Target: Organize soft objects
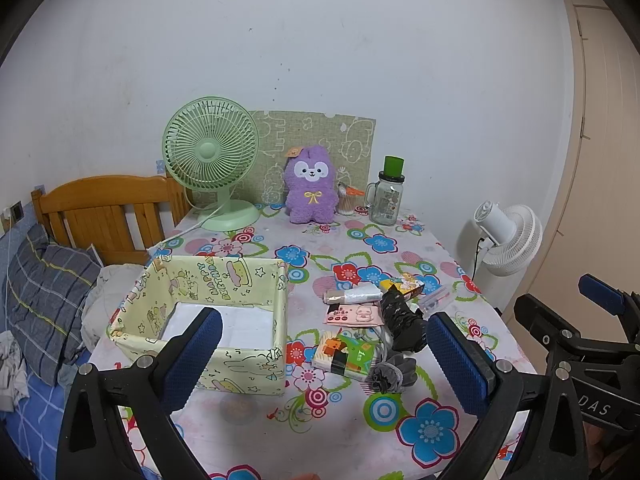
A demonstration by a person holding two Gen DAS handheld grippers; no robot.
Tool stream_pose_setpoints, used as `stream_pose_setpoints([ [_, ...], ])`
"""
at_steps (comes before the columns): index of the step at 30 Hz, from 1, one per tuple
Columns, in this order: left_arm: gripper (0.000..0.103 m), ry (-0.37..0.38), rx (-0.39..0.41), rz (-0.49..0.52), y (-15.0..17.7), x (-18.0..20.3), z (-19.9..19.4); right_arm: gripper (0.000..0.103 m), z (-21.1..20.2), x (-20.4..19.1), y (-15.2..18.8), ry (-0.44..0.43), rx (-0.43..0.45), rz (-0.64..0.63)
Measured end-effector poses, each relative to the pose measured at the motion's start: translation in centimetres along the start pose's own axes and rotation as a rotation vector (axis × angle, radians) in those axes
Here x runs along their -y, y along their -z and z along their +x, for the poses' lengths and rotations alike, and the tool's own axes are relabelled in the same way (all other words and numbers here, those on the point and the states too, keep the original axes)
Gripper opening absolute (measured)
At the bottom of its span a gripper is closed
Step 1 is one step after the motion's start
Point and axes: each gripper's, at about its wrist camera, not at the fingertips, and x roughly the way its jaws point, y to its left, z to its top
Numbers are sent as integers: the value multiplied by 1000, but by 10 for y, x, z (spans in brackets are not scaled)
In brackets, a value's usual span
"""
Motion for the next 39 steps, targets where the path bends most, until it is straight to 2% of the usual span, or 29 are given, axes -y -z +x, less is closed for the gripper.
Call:
stream_pose_setpoints([
  [39,103,-8,-15,-2,3,6,6,103,2,7,1,-10,-4,1],
])
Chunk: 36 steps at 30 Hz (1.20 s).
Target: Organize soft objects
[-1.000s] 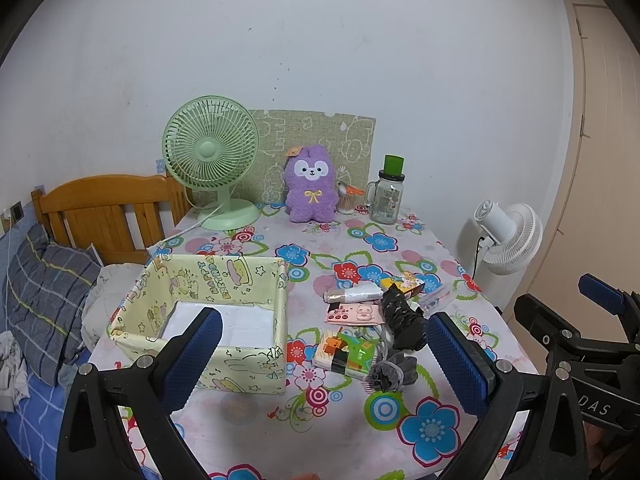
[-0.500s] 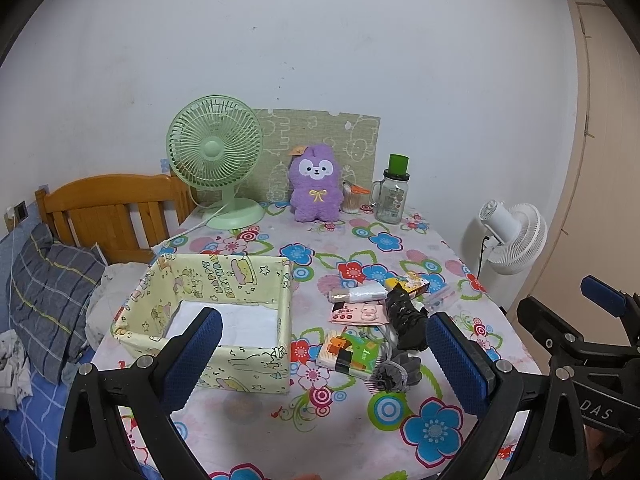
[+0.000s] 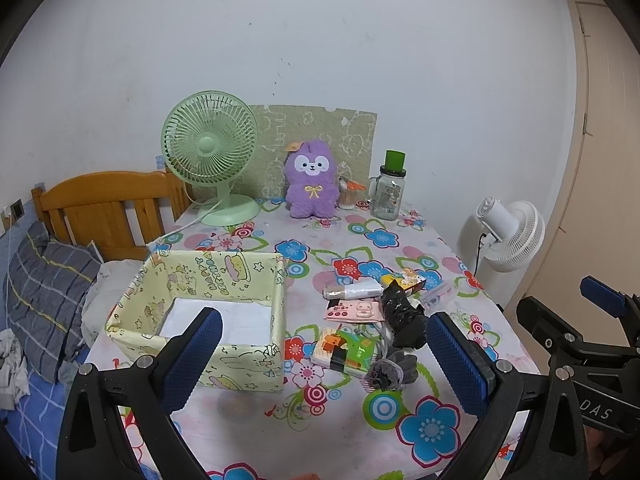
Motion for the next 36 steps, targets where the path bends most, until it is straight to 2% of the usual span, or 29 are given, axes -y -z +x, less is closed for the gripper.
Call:
stream_pose_setpoints([
  [16,103,12,-58,-1,7,3,26,103,22,4,9,15,-51,4],
  [36,103,42,-235,-4,31,18,107,103,94,26,32,48,-188,24],
])
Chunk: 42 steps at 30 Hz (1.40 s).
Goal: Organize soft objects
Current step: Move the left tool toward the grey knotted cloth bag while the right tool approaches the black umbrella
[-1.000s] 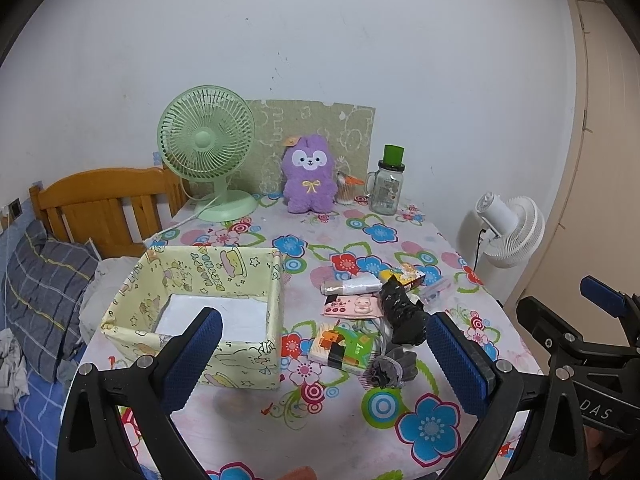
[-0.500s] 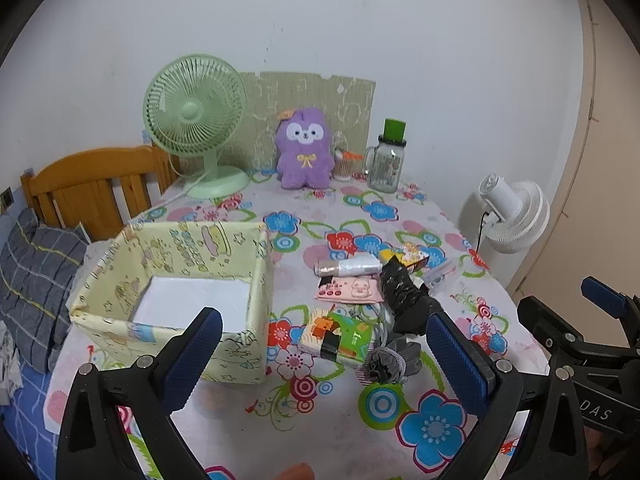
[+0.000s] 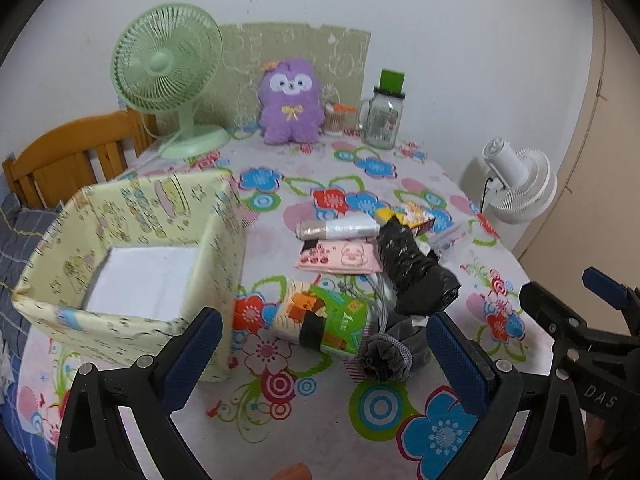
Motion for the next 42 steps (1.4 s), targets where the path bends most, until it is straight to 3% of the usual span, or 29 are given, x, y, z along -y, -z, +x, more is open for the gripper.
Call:
stream_pose_setpoints([
  [21,103,14,-137,1,16,15,58,103,75,-8,-15,-38,-77,-47],
  [32,103,39,-165,-51,24,19,69,103,98,-14,-23,-71,-95,-75],
  [42,103,51,-177,-39,31,29,78,103,108,-17,-26,-100,-107,-90],
])
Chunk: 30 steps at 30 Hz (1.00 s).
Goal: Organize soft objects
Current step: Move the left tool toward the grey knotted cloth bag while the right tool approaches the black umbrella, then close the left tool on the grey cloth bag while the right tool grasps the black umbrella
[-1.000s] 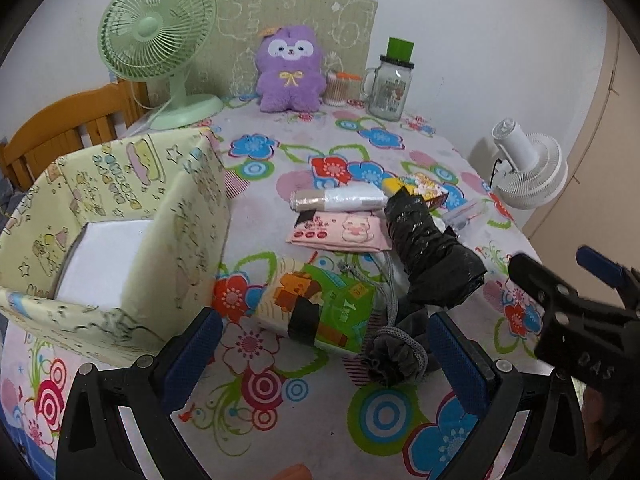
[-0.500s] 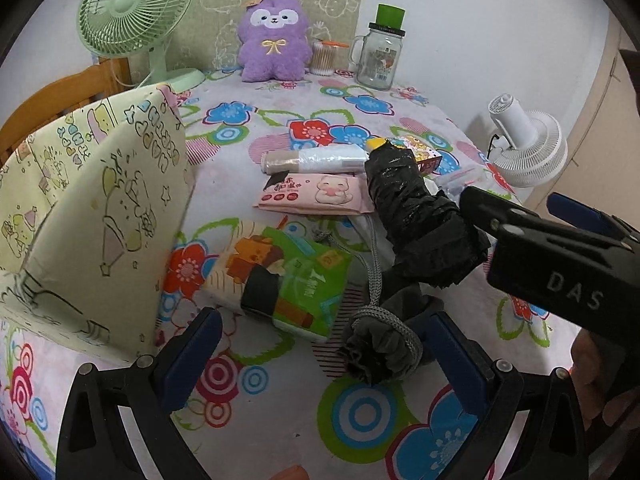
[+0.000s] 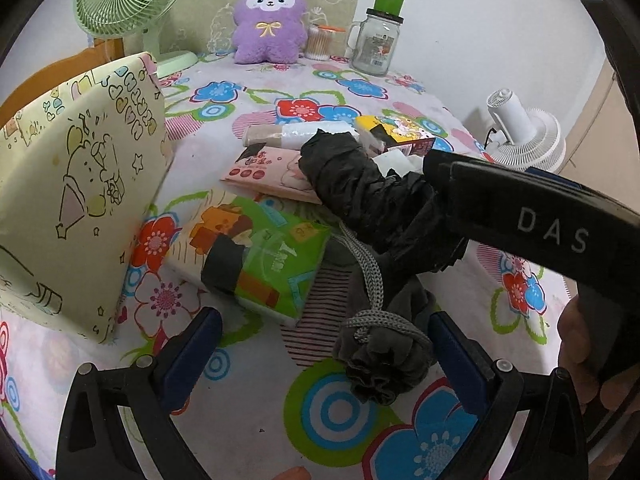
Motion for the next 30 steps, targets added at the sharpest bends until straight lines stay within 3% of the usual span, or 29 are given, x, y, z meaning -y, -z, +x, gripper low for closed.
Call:
stream_pose_setpoints([
  [7,103,-7,-9,30,-2,7,4,103,4,-3,-5,-79,-14,3],
  [11,103,26,-26,24,0,4,1,103,4,-12,-6,-114,-30,-40],
  [15,102,31,-22,19,2,6,0,103,-3,-15,-10,-194,-32,-39],
  [23,86,7,-9,52,1,10,0,103,13,-40,-7,-192,-103,-144],
  [28,73,2,-4,52,-2,8,-2,103,17,-39,-8,-161,-105,-145],
  [30,68,3,-3,58,-3,8,-2,97,18,-38,-8,-165,-109,-143],
])
